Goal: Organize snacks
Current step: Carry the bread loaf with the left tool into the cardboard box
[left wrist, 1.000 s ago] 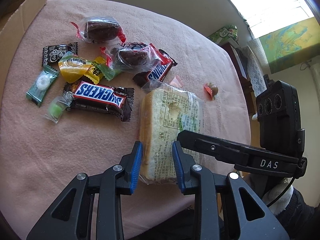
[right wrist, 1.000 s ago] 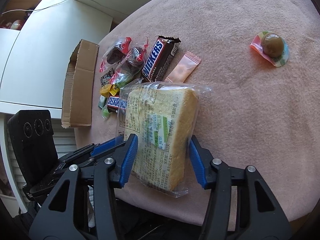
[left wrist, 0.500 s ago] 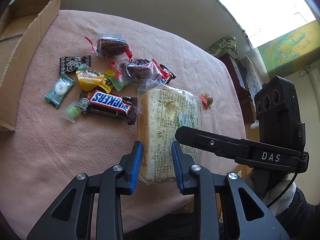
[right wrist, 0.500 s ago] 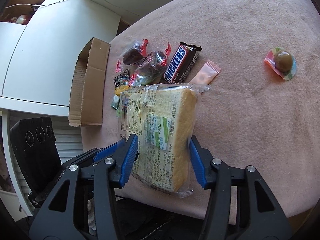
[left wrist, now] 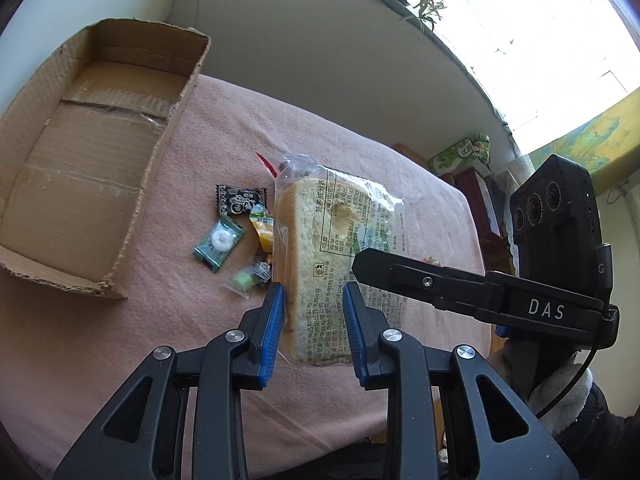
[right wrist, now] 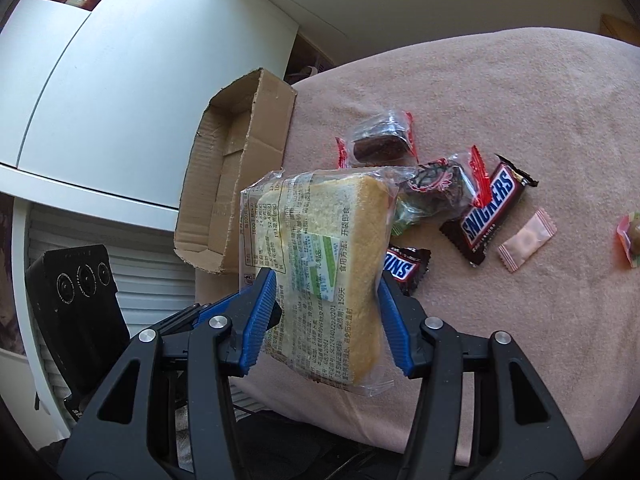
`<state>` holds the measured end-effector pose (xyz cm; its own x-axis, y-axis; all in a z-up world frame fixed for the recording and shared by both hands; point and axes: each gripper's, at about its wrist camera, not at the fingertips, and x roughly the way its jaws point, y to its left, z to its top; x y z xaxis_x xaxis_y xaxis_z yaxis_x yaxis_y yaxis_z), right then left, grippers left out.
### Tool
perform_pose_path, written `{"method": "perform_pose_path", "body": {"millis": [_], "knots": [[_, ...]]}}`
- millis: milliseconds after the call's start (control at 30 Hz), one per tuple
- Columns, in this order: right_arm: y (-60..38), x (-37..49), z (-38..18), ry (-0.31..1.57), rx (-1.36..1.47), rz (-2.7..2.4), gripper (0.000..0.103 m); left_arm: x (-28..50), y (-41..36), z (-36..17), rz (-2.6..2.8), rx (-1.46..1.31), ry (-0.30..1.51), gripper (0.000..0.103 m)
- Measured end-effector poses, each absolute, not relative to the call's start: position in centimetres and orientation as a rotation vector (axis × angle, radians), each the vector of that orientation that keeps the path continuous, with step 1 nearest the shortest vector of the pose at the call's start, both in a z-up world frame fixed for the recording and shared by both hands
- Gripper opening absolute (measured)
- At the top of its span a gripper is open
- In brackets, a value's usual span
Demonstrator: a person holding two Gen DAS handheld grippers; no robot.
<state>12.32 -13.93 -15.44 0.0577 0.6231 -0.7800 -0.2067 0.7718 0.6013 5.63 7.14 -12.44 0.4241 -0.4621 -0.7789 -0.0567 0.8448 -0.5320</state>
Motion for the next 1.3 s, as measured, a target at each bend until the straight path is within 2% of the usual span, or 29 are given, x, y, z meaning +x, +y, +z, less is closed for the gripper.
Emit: {"method": "perform_pose_path", "body": {"millis": [567, 967, 1300], "knots": [[-1.4, 15.5, -13.7, 1.372, 0.293, 0.840, 0.055, 4.9, 17.4, -10.7, -0.055, -0.595, 0.992, 0.027], [5.7, 16.0, -15.3, 1.403, 0.234, 0.883, 0.055, 5.4, 22.4, -12.1, 0.029, -0.608, 1.005, 0.028], [7.4, 16.5, -16.9, 1.430, 0.205, 0.867, 0.055, 6.2, 23.5, -13.3, 0.064, -0.605, 1.027, 0.028]]}}
